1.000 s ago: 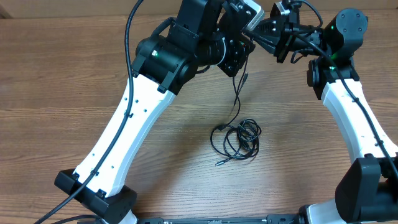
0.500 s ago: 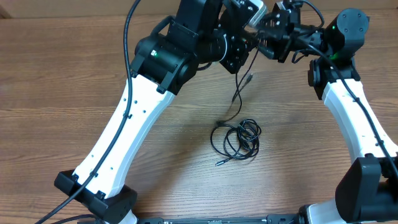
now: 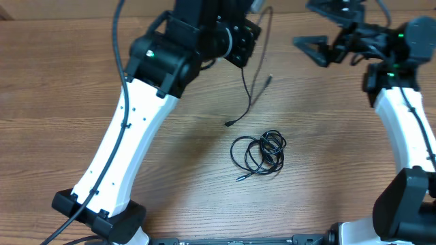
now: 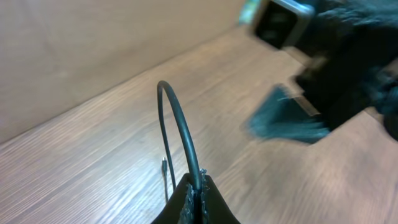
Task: Untangle cables
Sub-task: 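Carry the separated cable with the left gripper to the upper-left table area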
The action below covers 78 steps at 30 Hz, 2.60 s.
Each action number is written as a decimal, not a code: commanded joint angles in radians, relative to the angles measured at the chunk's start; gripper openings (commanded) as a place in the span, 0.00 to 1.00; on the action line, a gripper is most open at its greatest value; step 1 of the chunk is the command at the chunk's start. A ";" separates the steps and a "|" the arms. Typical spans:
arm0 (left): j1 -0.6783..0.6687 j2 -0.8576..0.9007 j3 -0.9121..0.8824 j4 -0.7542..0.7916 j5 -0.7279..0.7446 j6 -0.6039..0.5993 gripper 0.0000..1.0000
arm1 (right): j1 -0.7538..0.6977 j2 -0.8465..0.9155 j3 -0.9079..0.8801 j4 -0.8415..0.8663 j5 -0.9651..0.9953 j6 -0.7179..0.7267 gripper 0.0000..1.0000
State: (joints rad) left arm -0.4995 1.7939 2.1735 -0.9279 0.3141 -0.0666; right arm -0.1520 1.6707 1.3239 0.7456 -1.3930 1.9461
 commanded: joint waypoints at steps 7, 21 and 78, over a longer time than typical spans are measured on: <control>0.120 -0.137 0.024 0.013 -0.024 -0.132 0.04 | -0.175 -0.027 0.016 0.010 -0.164 0.009 1.00; 0.212 -0.135 0.023 0.048 -0.070 -0.262 0.04 | -0.182 -0.027 0.016 0.009 -0.175 -0.228 1.00; 0.929 0.286 0.021 -0.071 -0.295 -0.141 0.23 | -0.182 -0.026 0.016 0.009 -0.175 -0.254 1.00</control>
State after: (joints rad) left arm 0.4023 2.0380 2.1815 -0.9928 0.1093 -0.2436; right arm -0.3332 1.6707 1.3239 0.7471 -1.5364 1.7008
